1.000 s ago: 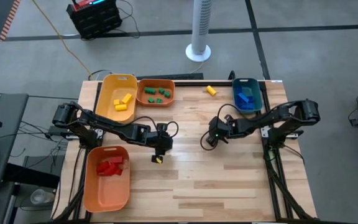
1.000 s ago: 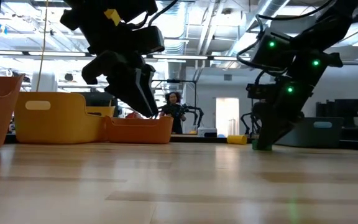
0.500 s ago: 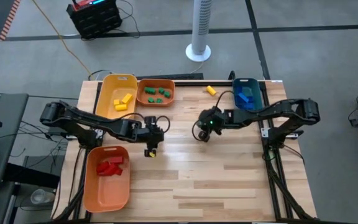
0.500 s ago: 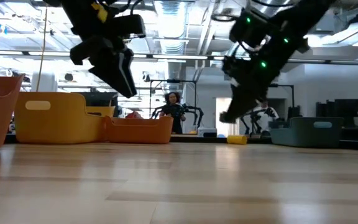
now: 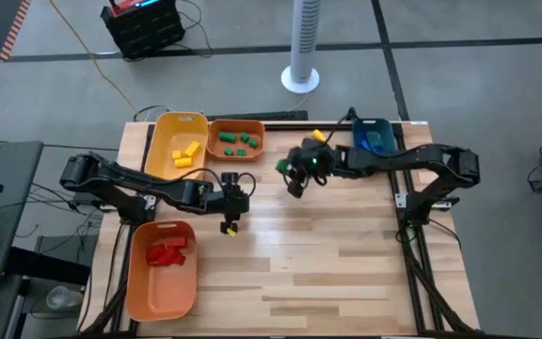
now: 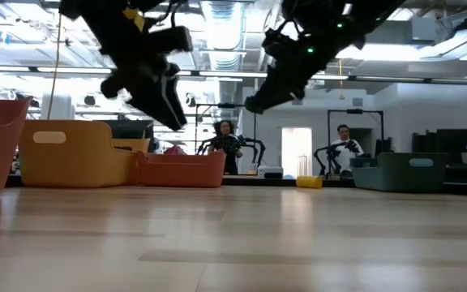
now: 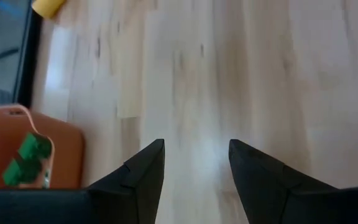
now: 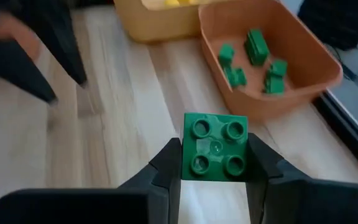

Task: Sort blocks
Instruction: Put the green game piece into the top orange bin

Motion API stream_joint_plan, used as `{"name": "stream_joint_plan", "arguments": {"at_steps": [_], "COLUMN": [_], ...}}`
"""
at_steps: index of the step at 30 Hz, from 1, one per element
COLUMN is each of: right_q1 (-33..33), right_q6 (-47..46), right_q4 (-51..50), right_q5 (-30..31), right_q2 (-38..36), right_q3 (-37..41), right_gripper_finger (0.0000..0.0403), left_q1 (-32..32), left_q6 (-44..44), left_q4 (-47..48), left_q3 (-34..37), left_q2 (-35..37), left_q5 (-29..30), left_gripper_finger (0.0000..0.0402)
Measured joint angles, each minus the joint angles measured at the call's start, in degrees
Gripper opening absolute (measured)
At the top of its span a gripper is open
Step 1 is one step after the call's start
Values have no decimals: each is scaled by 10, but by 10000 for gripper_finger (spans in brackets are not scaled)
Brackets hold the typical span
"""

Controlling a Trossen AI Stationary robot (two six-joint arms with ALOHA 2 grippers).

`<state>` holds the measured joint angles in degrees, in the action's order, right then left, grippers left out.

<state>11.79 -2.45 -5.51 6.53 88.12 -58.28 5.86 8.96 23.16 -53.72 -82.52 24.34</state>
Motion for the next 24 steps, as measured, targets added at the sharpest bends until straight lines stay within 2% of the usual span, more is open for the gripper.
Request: {"name": "stream_joint_plan", "arguments": {"at_steps": [3,7,20,24], "right_q1": [25,51,92,104], "right_q6": [14,28,60,53], "right_q4": [15,12,-95,-104], "right_q5": [-38,-74,-83,-83], "right_q2": [21,75,267,307], "right_q3": [-27,-83,-335,-387], "right_gripper_finger": [113,113,113,113], "left_q1": [-17,-36,-49,-50], "left_q6": [36,34,12,3], "left_q4": [-40,-41,-101,-101], "left_q3": [29,51,167,176], "left_q2": [0,14,199,227], "left_q5": [3,8,5,4], "left_gripper_finger": [173,173,173,173]}}
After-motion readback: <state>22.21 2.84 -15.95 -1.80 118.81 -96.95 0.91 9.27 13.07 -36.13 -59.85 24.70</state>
